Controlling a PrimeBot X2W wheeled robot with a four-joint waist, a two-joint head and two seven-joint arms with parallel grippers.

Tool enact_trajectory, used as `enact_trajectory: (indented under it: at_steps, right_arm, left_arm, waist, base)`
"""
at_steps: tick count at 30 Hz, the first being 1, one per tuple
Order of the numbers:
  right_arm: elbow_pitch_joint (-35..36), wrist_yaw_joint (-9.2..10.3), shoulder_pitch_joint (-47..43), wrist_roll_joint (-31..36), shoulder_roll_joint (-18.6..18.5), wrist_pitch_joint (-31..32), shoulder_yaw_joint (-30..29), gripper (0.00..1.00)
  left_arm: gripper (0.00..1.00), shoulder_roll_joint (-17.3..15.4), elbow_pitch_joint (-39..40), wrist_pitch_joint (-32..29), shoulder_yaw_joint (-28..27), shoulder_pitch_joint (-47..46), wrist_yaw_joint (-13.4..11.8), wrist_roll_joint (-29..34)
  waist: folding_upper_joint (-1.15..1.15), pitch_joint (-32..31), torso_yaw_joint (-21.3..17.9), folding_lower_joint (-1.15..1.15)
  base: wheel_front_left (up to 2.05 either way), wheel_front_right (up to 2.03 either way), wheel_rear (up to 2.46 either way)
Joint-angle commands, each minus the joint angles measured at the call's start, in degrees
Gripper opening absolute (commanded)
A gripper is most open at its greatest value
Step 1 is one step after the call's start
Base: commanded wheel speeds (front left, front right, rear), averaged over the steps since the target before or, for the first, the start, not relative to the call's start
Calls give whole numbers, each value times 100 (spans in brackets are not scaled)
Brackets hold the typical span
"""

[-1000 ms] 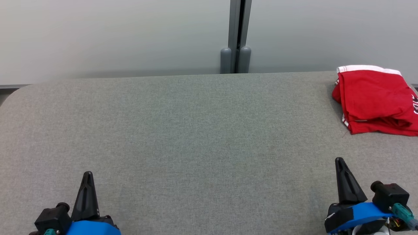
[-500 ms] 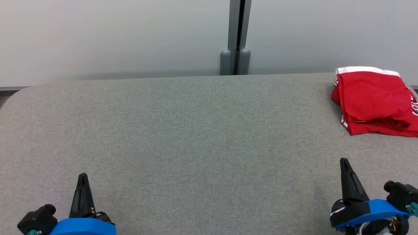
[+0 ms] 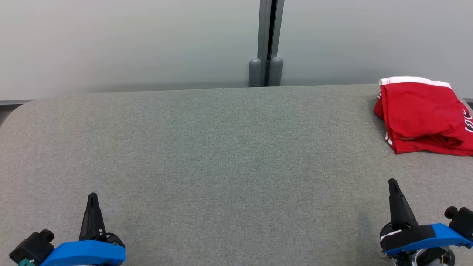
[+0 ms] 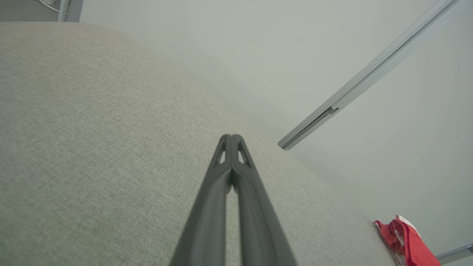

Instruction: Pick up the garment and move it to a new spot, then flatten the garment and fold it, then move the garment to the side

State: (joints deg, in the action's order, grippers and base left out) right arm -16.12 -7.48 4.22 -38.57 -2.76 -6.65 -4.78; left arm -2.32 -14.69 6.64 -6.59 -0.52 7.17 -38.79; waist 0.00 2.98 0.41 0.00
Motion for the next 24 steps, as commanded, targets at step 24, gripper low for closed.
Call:
enact_trajectory:
  at_steps: [24]
  right_arm:
    - [144,-2,149,-1913,-25,469,-76,0]
  left_arm:
    - [0,-59,88,-464,7,-335,26,-1902]
  waist:
    - [0,-72,-11,0]
  base:
    - [0,0,0]
